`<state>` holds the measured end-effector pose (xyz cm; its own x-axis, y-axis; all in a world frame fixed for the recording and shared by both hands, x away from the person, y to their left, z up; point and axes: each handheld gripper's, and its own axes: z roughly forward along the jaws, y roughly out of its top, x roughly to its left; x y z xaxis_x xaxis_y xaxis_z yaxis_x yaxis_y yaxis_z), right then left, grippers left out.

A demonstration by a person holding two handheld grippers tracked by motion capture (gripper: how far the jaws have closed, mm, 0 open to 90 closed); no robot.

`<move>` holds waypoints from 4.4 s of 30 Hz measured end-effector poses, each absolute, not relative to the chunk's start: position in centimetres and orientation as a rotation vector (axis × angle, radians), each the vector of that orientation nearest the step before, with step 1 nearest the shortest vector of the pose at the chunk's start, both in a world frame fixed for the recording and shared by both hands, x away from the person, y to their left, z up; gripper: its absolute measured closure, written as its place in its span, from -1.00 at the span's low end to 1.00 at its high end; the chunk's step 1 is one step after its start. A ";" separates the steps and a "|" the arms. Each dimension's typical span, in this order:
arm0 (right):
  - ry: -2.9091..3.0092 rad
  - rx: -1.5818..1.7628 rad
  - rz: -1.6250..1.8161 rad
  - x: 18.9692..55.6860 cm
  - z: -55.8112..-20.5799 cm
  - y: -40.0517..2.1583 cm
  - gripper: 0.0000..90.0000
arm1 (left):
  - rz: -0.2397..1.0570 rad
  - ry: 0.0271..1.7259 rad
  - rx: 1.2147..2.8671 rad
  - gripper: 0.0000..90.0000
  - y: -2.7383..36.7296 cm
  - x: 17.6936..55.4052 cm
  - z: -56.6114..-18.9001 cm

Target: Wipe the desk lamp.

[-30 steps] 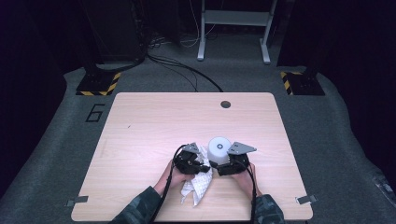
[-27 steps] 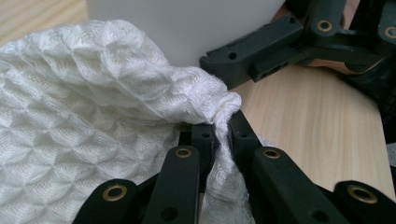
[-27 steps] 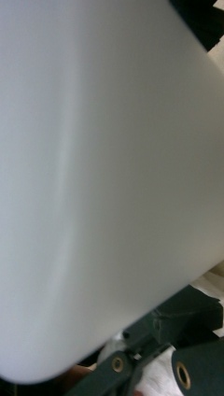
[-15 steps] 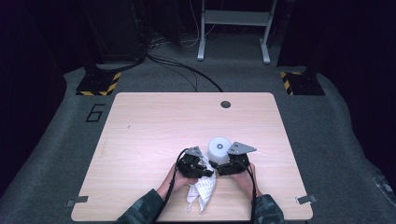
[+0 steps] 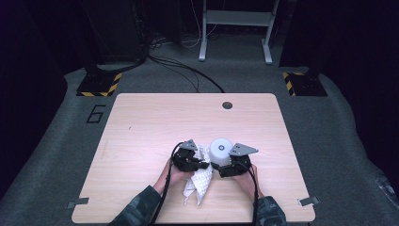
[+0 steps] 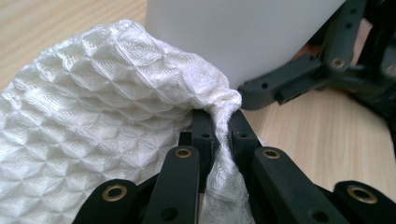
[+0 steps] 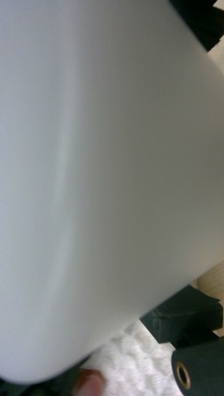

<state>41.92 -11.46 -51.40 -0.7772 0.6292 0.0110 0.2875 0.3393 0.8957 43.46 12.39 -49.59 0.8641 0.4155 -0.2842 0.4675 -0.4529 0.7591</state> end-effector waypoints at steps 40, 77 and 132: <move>2.270 0.819 1.418 41.9 -51.4 -11.4 -0.82 | -0.003 0.614 1.994 0.88 12.2 47.8 -45.2; 2.271 0.814 1.416 42.0 -51.5 -11.4 -0.82 | -0.069 0.680 2.092 0.89 12.5 46.7 -51.1; 2.311 0.857 1.420 41.7 -50.5 -11.5 -1.00 | -0.083 0.661 2.103 0.87 14.3 43.9 -49.6</move>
<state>41.71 -11.51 -50.54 -0.7787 0.6248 0.0565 0.3329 0.3351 0.8814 43.92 14.32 -49.60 0.8548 0.4247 -0.2982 0.4853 -0.4506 0.7493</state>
